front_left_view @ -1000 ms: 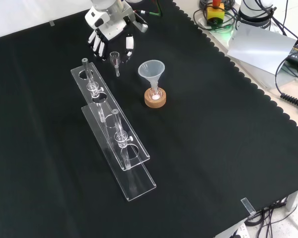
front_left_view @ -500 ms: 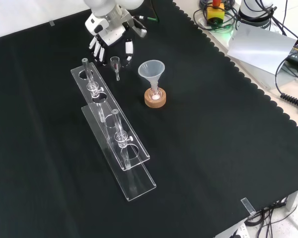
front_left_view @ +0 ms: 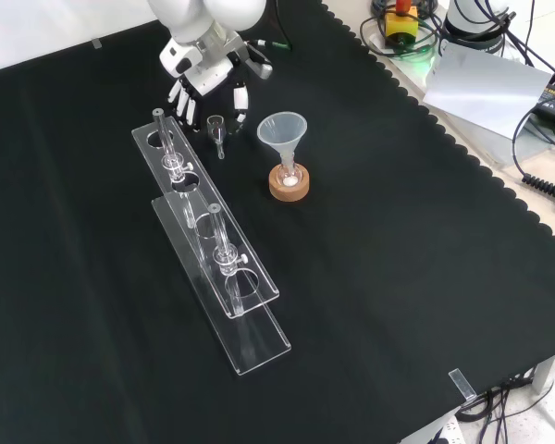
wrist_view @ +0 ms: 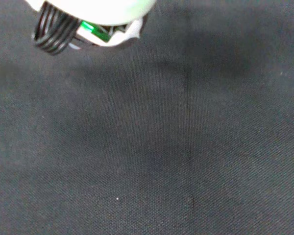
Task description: Put the weighing funnel back on the table.
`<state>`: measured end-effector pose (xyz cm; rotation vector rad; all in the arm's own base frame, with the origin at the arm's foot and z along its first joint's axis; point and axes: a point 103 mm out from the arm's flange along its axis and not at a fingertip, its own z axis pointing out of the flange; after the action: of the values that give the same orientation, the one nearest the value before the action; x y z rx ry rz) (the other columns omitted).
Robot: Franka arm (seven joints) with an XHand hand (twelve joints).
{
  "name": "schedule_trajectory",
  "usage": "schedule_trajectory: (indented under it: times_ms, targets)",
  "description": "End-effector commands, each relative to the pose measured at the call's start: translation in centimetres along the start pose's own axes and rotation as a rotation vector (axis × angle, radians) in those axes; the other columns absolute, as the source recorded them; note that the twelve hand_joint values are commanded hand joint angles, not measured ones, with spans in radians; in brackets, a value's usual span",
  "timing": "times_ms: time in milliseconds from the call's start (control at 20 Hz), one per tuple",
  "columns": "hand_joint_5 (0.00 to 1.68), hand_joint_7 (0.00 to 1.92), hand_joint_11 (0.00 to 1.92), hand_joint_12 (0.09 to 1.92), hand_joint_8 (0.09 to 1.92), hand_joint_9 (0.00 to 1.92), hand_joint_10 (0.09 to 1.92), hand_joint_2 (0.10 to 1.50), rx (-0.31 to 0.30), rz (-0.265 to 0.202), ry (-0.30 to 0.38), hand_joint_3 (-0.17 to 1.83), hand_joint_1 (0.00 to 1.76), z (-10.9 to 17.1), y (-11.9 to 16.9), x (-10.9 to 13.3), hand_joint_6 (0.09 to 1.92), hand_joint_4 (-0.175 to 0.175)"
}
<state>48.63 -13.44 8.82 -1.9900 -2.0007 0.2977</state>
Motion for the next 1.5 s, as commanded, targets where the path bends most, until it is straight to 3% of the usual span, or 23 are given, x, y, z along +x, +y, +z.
schedule_trajectory:
  times_ms: [50, 1500]
  targets:
    - [1.09, 0.56, 0.39, 1.31, 0.66, 0.77, 0.53, 0.67, -0.004, 0.0, 0.0, 0.81, 1.09, 0.5, 0.4, 0.0, 1.06, 0.138]
    - [1.07, 0.55, 0.4, 1.31, 0.67, 0.77, 0.53, 0.7, 0.027, 0.005, -0.035, 0.76, 1.08, 2.0, 1.3, -0.3, 1.06, 0.137]
